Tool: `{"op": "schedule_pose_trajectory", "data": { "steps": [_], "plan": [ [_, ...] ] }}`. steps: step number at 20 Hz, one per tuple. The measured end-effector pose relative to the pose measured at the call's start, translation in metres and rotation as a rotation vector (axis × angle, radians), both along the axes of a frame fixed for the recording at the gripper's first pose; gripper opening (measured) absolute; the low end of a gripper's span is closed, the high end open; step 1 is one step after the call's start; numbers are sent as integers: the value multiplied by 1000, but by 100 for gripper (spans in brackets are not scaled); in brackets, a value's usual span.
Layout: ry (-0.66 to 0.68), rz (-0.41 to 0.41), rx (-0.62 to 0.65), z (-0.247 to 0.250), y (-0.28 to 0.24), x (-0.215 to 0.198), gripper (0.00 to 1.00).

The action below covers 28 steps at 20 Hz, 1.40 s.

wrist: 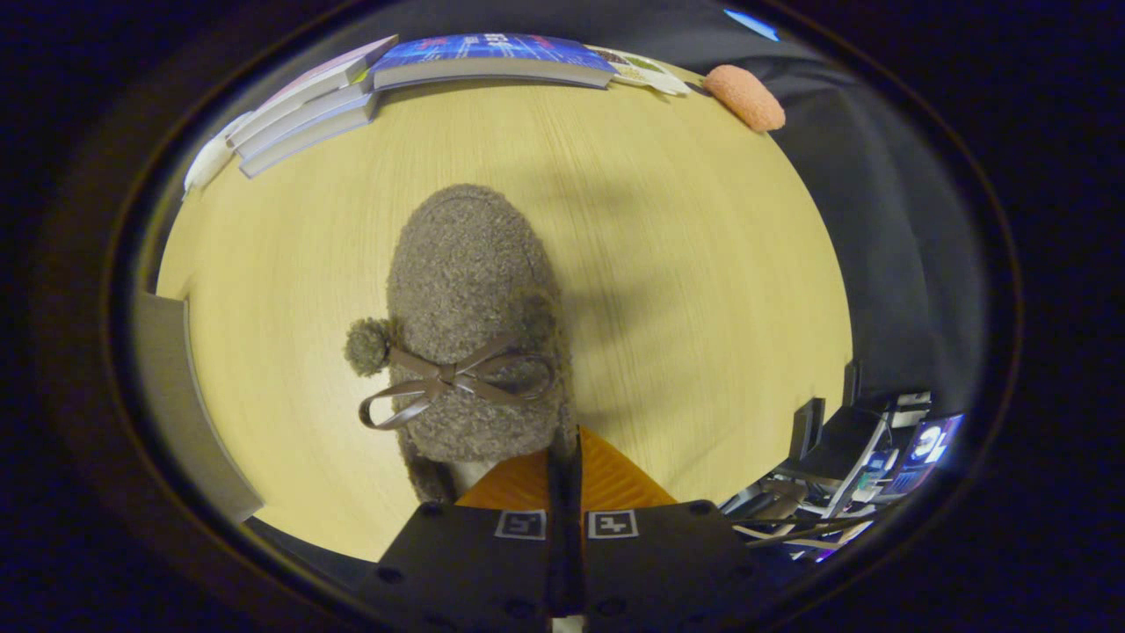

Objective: Open the storage box then place both shoes into the box .Put the left shoe in first, then the right shoe, with the right side of both shoes facing outward in a uniform manner.

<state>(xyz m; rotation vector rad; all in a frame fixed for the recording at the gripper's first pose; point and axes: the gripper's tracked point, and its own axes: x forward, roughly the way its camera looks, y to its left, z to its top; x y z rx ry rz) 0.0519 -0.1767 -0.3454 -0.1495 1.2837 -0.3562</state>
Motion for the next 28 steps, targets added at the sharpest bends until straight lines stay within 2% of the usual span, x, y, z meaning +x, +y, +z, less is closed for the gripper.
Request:
{"op": "schedule_pose_trajectory", "data": {
  "steps": [4, 7, 12, 15, 19, 22, 25, 28],
  "plan": [
    [-16, 43, -95, 6, 0, -6, 4],
    [-54, 33, -138, 20, 0, -13, 4],
    [-26, 75, -356, 73, -8, -35, 4],
    [-73, 84, -389, 110, 10, -42, 3],
    [-163, 76, -428, 171, 47, -50, 3],
    [-205, 101, -468, 213, 88, -59, 3],
    [-253, 144, -468, 244, 145, -57, 4],
    [-298, 214, -414, 252, 210, -51, 4]
  ]
}}
